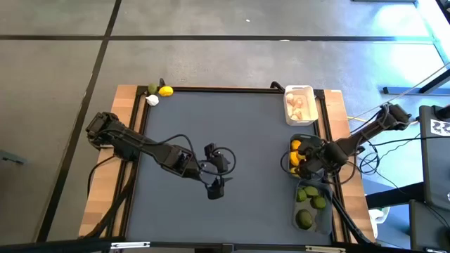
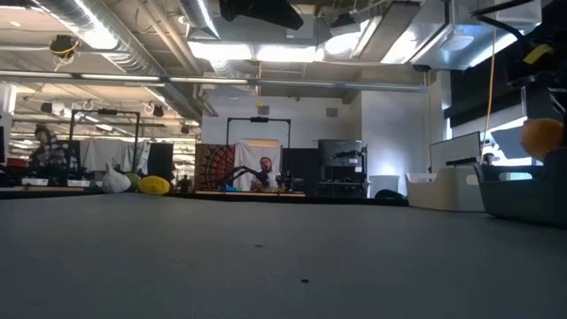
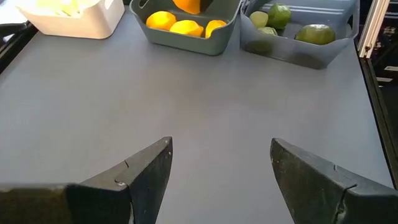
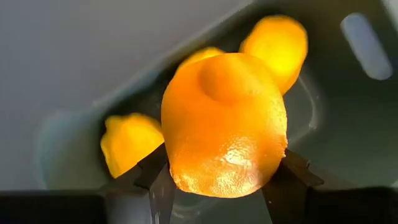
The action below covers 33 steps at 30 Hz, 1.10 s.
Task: Sort produce into baskets
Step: Put the yellow lemon into the gray bin, then put the white garlic into the white bin
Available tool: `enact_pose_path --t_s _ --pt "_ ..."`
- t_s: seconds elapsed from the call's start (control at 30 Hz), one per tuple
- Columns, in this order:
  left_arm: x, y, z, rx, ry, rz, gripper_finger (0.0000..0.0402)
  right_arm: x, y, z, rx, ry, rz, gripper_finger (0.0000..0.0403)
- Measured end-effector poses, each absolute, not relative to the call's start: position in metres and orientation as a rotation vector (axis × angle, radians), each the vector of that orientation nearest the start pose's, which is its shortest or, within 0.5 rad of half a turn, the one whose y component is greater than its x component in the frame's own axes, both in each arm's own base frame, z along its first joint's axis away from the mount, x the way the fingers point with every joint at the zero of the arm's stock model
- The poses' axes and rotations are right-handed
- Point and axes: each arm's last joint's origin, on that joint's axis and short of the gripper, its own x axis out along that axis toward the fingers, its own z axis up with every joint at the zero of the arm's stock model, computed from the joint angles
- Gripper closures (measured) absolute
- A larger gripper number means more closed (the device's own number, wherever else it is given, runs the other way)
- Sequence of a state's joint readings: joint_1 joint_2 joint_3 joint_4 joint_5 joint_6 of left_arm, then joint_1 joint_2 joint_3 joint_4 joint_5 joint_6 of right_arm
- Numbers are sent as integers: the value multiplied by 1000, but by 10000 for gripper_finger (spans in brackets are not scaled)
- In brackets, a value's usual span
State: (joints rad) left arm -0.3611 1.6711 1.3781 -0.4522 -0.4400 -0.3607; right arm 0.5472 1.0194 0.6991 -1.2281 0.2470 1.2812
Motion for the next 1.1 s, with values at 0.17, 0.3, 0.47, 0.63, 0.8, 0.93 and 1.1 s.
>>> enact_pose_path --t_s 0.17,0.3,0.47,0.63,0.8,0.93,1.1 --pt "348 -118 289 -55 658 198 135 124 69 205 396 1382 -633 216" --pt "348 -118 289 -55 659 198 135 129 72 197 352 1422 -667 216" --pt "348 -118 289 -55 659 199 135 134 75 189 310 1460 -703 203" --pt "348 -118 289 -55 659 198 135 136 76 187 301 1466 -699 143" --pt "348 -118 289 -55 659 199 135 138 79 190 300 1484 -646 108" --pt "348 -118 289 -55 659 199 135 142 80 207 281 1457 -655 107" --pt "348 -117 289 -55 660 200 135 157 85 229 228 1272 -613 111"
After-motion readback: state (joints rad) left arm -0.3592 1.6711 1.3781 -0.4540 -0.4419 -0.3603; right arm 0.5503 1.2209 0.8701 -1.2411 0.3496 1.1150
